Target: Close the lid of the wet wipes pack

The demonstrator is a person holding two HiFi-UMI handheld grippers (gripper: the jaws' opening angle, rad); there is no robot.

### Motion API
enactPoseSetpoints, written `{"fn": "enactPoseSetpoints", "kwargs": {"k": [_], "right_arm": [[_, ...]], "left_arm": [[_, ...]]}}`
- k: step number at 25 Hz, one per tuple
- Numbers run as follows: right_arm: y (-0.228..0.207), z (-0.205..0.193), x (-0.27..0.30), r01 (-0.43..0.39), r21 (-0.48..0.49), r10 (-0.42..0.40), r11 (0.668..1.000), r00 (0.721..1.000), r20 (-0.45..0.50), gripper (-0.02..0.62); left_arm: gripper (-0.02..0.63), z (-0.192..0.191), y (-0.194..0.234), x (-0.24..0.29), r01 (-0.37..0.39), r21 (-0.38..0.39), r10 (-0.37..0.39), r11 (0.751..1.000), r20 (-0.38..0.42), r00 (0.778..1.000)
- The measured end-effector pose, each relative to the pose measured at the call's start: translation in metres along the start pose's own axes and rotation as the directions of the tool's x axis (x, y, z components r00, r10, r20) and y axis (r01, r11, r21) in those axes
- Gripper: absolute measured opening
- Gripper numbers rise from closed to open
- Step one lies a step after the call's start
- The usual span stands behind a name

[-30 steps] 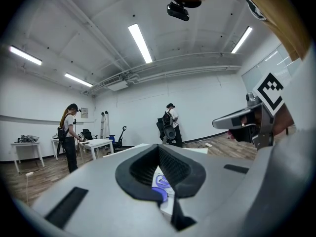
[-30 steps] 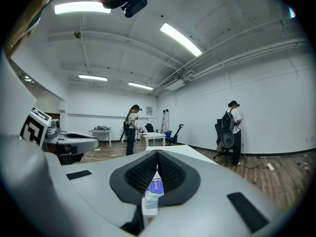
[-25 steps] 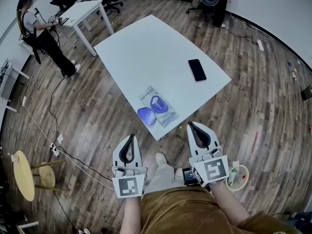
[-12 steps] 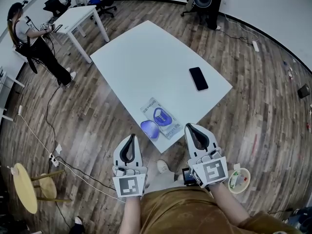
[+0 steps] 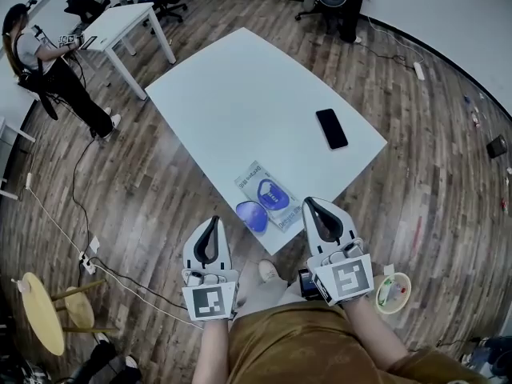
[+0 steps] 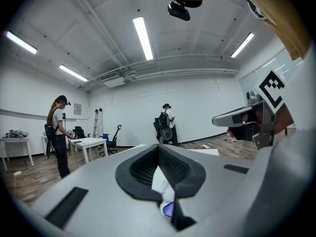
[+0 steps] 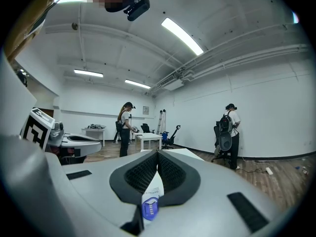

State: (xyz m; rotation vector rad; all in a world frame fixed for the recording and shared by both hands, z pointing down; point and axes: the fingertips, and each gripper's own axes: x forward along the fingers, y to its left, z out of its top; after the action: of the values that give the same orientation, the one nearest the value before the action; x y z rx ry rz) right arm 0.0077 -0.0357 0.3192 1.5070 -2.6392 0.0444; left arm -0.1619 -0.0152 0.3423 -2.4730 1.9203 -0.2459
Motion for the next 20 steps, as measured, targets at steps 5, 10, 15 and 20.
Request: {"fn": "enactPoseSetpoints", "kwargs": {"k": [5,10,15,20], "right_arm": [[0.002,0.0,0.006,-0.032,-0.017,0.032,0.999,0.999,-0.006,0.008],[0.0,-0.006,0.017,-0.066,-0.013,0.066,0.998,0.998,-0.018,0.008],[-0.006,-0.008,0.025,-0.091,-0.004,0.091,0.996,0.996,-0.023,0.008],[-0.015,-0.012,0.031,-0.106,-0.003,0.106,0.994,0.994,-0.03,0.008]], "left_arm": [[0.006,-0.006,-0.001,0.001,-0.005,0.001,0.005,1.0,-0.018,1.0],[0.006,-0.009,0.004,0.005,-0.043,-0.011,0.043,0.999,-0.025,0.999],[0.006,-0.01,0.006,0.01,-0.071,-0.008,0.071,0.997,-0.036,0.997],[0.006,-0.015,0.002,0.019,-0.086,-0.008,0.085,0.996,-0.042,0.995]]}}
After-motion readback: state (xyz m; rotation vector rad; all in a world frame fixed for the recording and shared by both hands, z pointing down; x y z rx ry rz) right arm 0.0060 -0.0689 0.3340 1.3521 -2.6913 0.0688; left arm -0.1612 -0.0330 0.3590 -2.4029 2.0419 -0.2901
